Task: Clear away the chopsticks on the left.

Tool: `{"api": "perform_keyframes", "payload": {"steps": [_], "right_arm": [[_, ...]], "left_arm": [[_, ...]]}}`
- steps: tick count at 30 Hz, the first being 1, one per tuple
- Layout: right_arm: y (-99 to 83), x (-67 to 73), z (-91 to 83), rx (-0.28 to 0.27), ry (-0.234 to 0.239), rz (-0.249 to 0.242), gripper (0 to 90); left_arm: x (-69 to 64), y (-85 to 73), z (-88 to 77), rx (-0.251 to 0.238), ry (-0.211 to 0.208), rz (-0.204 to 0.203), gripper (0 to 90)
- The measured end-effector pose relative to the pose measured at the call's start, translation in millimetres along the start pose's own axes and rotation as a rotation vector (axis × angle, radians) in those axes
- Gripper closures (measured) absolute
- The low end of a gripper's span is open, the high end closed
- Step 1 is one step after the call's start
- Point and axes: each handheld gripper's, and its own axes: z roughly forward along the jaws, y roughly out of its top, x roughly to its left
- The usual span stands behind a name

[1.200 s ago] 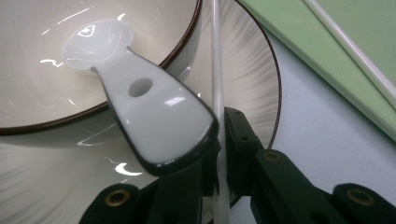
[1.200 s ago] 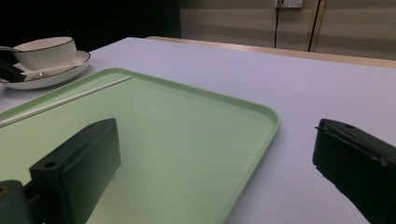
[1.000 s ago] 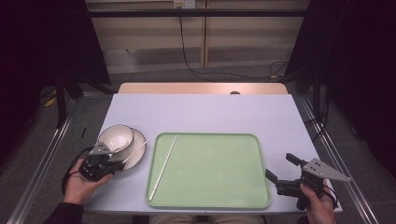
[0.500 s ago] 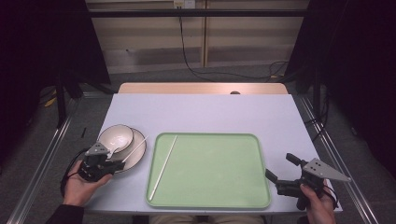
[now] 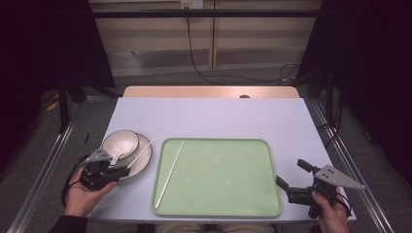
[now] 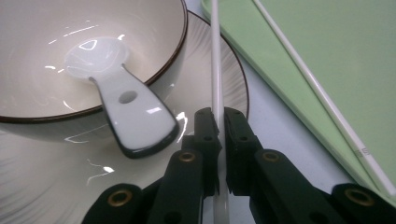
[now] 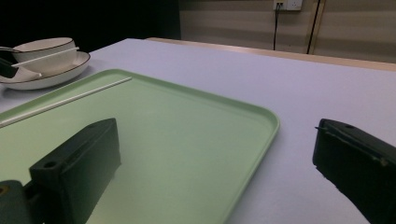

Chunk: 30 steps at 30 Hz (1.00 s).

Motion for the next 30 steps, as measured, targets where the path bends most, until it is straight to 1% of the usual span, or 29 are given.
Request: {"api": "perform_keyframes", "payload": {"steps": [2,6,7,8,12,15,19,20,26,27,28,29,30], "right_arm": [[0.1,0.3,0.4,0.0,-0.003,-0.001,0.6],[0.2,0.3,0.1,-0.002,0.0,-0.002,0.6],[0.2,0.4,0.0,-0.002,-0.001,-0.002,0.6],[0.2,0.3,-0.2,0.0,0.003,-0.005,0.6],[0.2,0.8,-0.1,-0.004,-0.001,0.002,0.6],[0.2,1.0,0.0,-0.004,-0.002,-0.005,0.6],[0.2,0.8,0.0,-0.004,0.0,-0.003,0.7],[0.2,0.8,-0.1,-0.005,0.0,-0.002,0.8],[0.3,0.9,-0.3,-0.002,0.002,-0.004,0.9],[0.3,1.1,-0.4,-0.002,0.003,-0.005,0.9],[0.2,1.0,-0.3,-0.004,0.003,-0.005,0.9],[0.2,0.9,-0.4,-0.004,0.002,-0.005,1.0],[0.2,0.9,-0.4,-0.004,0.002,-0.005,1.0]], "left_arm": [[-2.1,-0.1,0.1,0.006,-0.003,0.002,85.4],[-5.9,-0.1,-0.3,-0.005,-0.009,-0.005,85.4],[-6.4,0.1,-1.1,0.003,-0.01,0.004,85.4],[-8.9,-0.2,-0.8,-0.003,-0.011,-0.002,85.4],[-13.8,-0.2,-1.1,-0.011,-0.001,-0.001,85.4],[-19.3,0.3,-2.3,-0.019,-0.008,0.0,85.4],[-23.2,0.1,-3.2,-0.026,-0.008,-0.003,85.4],[-24.0,-0.1,-3.2,-0.026,-0.003,0.001,85.4],[-32.1,-1.5,-5.3,-0.031,-0.009,0.013,85.4],[-34.3,-2.0,-5.6,-0.036,-0.006,0.007,85.3],[-35.3,-2.1,-6.7,-0.029,-0.003,0.022,85.3],[-37.9,-2.1,-7.4,-0.027,-0.003,0.024,85.4],[-41.0,-2.0,-7.8,-0.036,-0.011,0.019,85.4]]}}
